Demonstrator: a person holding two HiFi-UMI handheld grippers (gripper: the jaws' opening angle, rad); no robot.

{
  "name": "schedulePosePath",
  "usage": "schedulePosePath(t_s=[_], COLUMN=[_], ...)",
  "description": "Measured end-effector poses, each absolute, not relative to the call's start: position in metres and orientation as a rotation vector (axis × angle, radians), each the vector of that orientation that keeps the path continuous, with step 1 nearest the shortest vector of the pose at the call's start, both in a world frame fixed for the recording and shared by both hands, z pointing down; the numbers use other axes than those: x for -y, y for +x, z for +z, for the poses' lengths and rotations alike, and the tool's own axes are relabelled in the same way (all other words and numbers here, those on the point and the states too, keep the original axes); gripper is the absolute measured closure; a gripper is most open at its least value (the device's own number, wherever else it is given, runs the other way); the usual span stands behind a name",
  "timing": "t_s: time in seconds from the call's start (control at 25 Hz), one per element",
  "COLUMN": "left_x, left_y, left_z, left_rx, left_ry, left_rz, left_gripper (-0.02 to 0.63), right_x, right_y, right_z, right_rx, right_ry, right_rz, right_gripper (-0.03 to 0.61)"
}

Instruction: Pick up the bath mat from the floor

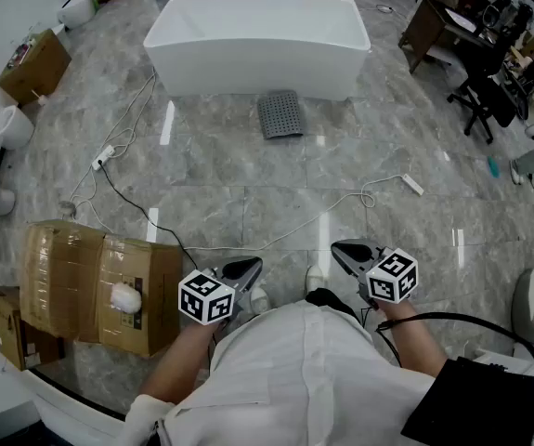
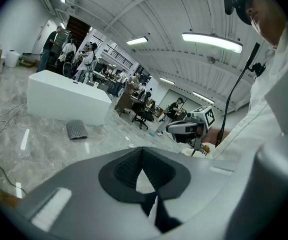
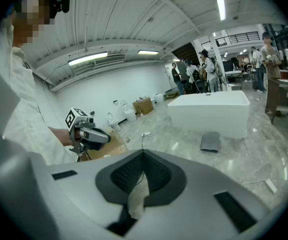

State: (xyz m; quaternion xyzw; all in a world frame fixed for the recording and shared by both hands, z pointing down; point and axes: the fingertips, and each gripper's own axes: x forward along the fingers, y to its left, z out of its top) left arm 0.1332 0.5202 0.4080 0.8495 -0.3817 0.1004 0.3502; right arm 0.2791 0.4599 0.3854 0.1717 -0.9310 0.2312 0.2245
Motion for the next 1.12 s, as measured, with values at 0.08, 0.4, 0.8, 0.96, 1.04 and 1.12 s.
schedulePosePath(t_s=[0.08,0.4,0.8,0.96,1.04,1.12], left_x=[-0.504,-0.423,-0.337,-0.312,-0.296,-0.276], left_y=[0.139,0.214,0.312,0.319,0.313,0.303], left_z=[0.406,0.385,0.382,0.394,0.402,0.408], left_rx=[0.997,0.998,0.979,0.957,0.95,0.942], left_ry=[2.211,2.26,2.277,2.25,2.238,2.231], left_rz=[0.279,0.267,0.26,0.269,0.276,0.268], left_gripper=[0.607,0.607,0.607,0.606,0.606,0.606], right_x=[-0.441,-0.368,-0.304,-0.278,-0.262,-0.242], right_y=[0.282,0.344,0.429,0.437,0.432,0.424], right_z=[0.38,0.365,0.379,0.396,0.406,0.414], right_rx=[2.593,2.65,2.689,2.675,2.668,2.661], right_ry=[0.466,0.494,0.554,0.577,0.587,0.596], right_rz=[0.613,0.579,0.609,0.654,0.682,0.704], right_gripper=[0.574,0.574,0.571,0.544,0.488,0.482])
